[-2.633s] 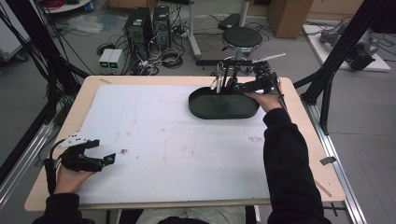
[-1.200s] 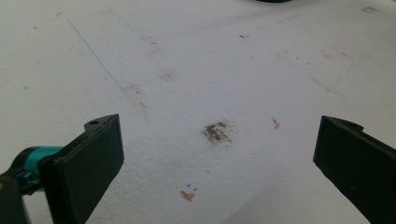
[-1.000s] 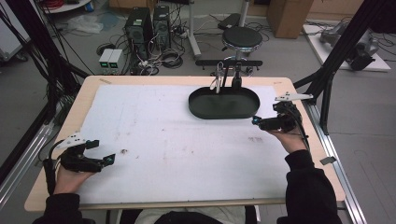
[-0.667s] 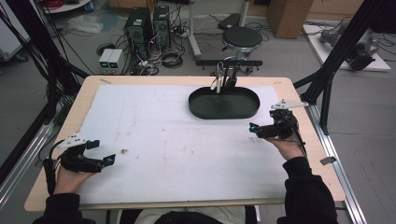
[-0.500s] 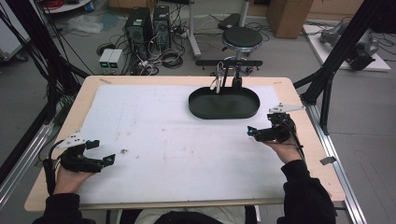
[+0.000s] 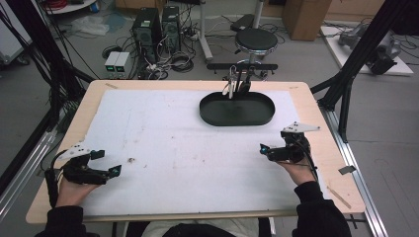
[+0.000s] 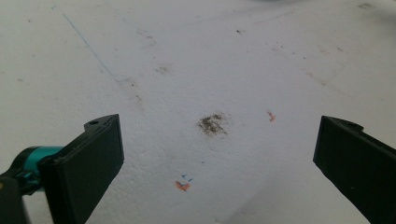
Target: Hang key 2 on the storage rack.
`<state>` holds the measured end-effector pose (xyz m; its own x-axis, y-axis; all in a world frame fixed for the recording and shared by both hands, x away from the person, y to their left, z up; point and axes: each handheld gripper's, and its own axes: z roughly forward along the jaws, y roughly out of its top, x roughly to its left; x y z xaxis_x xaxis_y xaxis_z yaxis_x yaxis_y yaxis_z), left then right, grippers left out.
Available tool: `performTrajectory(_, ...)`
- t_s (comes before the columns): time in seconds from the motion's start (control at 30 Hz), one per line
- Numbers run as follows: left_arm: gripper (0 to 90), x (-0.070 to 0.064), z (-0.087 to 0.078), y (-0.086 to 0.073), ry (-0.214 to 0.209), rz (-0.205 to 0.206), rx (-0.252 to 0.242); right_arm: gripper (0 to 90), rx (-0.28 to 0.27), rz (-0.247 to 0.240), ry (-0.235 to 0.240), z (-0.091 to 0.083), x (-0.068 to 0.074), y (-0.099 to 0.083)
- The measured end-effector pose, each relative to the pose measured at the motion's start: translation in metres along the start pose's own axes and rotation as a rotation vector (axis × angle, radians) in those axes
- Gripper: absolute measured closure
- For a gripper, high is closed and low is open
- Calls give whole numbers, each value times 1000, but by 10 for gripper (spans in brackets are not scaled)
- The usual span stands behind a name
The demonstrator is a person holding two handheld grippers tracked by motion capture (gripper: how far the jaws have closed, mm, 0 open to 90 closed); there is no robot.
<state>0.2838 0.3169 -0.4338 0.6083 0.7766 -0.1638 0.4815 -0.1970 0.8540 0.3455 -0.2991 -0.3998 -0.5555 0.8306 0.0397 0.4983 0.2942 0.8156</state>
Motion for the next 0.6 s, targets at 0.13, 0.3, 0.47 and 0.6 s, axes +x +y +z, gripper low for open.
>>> performTrajectory(0.13,22,-1,0,0,-1,1,1,7,-21,0,2,-2,2,-9)
performTrajectory(0.3,22,-2,0,-1,-2,10,9,6,-27,15,-1,-3,2,-23)
performTrajectory(0.47,22,-2,2,-2,0,10,22,7,-48,40,-4,-8,0,-36)
performTrajectory(0.6,22,-3,3,-2,-3,16,24,7,-45,38,-12,-10,0,-43)
